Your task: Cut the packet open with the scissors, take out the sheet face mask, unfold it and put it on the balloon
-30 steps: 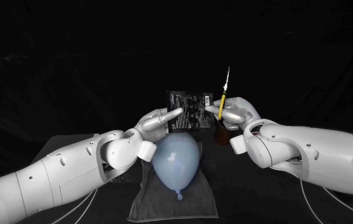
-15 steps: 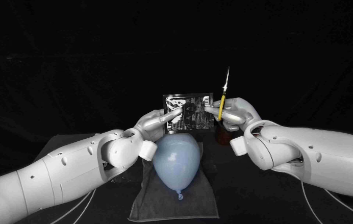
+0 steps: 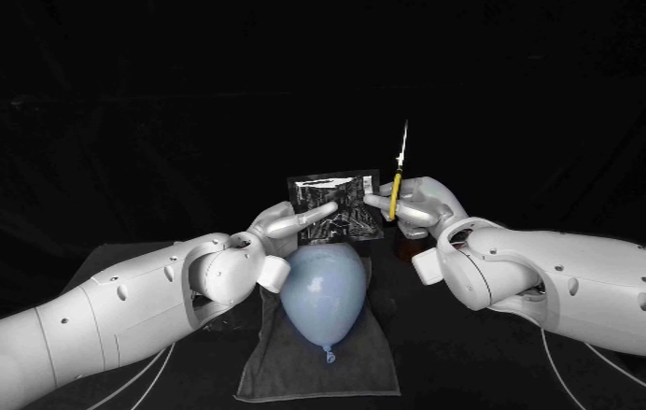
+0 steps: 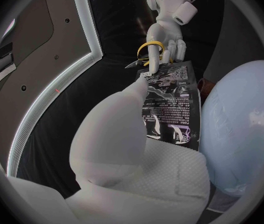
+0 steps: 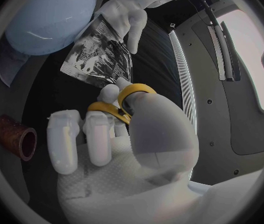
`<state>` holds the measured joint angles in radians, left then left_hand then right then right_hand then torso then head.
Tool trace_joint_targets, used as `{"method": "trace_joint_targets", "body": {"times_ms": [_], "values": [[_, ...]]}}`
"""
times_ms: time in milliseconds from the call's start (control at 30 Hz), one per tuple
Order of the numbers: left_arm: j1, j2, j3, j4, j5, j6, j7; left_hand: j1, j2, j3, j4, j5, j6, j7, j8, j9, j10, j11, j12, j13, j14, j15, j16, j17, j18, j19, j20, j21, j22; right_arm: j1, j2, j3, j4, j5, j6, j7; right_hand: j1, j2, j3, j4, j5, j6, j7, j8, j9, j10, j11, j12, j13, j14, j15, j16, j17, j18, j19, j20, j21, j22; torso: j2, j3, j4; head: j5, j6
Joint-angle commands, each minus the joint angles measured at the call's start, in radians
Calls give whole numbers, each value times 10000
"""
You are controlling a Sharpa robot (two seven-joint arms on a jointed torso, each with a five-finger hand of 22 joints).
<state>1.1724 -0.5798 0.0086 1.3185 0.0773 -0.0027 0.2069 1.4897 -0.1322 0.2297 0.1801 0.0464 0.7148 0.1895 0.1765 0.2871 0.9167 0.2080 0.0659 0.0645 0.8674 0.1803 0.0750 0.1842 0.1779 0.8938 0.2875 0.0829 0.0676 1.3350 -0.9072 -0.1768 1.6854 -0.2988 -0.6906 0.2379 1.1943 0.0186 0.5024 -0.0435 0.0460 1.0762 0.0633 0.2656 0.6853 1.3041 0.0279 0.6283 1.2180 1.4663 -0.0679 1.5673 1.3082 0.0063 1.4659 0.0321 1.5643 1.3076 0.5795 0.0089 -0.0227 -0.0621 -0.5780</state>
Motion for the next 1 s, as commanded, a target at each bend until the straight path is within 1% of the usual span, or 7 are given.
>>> {"method": "trace_joint_targets", "body": {"times_ms": [33, 267, 500, 667, 733, 900, 1000], "values": [[24, 66, 13, 31, -135, 23, -173, 149, 34, 47, -89, 20, 282, 306, 109, 75, 169, -19, 54, 11, 171, -19, 90, 27, 87, 463, -39, 142, 40, 10, 92, 13, 5, -205, 224, 18, -20, 114, 853, -724, 27, -27, -22, 34, 675, 2667, -428, 9425, 3528, 1045, -53, 35, 2626, -63, 1049, -61, 65, 2632, -1, -2, 4, -10, -10], [25, 84, 13, 21, 24, 172, -215, 252, 80, 5, -56, 21, 411, 137, 144, 69, 369, -15, 37, 7, 598, -121, 270, 101, 96, 1097, -211, 378, 29, 10, 166, 13, -46, -229, 275, -24, -38, 105, 887, -757, 27, -47, -19, 50, 718, 2667, -426, 9425, 3528, 1045, -52, 35, 2626, -63, 1049, -61, 65, 2632, -2, -4, 4, -19, -19], [25, 89, 13, -1, 166, 139, -156, 276, 107, -33, 23, 22, 569, 18, 223, 75, 640, -149, 69, 15, 889, -231, 377, 149, 89, 1248, -293, 346, -23, 10, 202, 12, -96, -243, 300, -51, -38, 105, 887, -757, 27, -47, -19, 50, 718, 2667, -426, 9425, 3528, 1045, -52, 35, 2626, -63, 1049, -61, 65, 2632, -1, -2, 3, 7, -24], [26, 127, 13, -21, 196, -44, -121, 322, 124, -27, 68, 23, 784, 81, 342, 99, 833, -196, 82, 17, 1060, -278, 434, 174, 91, 1291, -322, 302, -29, 10, 242, 10, -114, -246, 341, -71, -38, 105, 887, -757, 27, -47, -19, 50, 718, 2667, -426, 9425, 3528, 1045, -52, 35, 2626, -63, 1049, -61, 65, 2632, 1, -4, 5, 14, -39], [27, 141, 13, -27, 198, -130, -118, 407, 168, 30, 75, 24, 1000, 245, 453, 125, 972, -293, 101, 23, 1204, -348, 490, 201, 94, 1321, -351, 281, -28, 10, 246, 10, -107, -246, 360, -73, -38, 105, 887, -757, 27, -47, -19, 50, 718, 2667, -426, 9425, 3528, 1045, -52, 35, 2626, -63, 1049, -61, 65, 2632, 0, -4, 3, 16, -39], [35, 163, 13, -58, 147, -451, -193, 1061, 454, 737, -53, 23, 1778, 122, 795, 186, 1740, -538, 273, 38, 1633, -570, 662, 297, 101, 1674, -601, 383, 6, 10, 232, 9, -59, -246, 378, -57, -38, 105, 887, -757, 27, -47, -19, 50, 718, 2667, -426, 9425, 3528, 1045, -52, 35, 2626, -63, 1049, -61, 65, 2632, -1, -2, 0, 22, -33], [41, 162, 13, -83, 60, -656, -270, 1389, 496, 1394, -212, 33, 2234, 40, 963, 203, 2227, -673, 310, 19, 1974, -716, 791, 381, 90, 2005, -831, 515, 31, 10, 209, 9, -15, -243, 377, -31, -54, 104, 904, -768, 27, -57, -17, 59, 742, 2667, -424, 9425, 3528, 1045, -50, 35, 2626, -63, 1049, -61, 65, 2632, -2, 3, 3, 17, -20]]}}
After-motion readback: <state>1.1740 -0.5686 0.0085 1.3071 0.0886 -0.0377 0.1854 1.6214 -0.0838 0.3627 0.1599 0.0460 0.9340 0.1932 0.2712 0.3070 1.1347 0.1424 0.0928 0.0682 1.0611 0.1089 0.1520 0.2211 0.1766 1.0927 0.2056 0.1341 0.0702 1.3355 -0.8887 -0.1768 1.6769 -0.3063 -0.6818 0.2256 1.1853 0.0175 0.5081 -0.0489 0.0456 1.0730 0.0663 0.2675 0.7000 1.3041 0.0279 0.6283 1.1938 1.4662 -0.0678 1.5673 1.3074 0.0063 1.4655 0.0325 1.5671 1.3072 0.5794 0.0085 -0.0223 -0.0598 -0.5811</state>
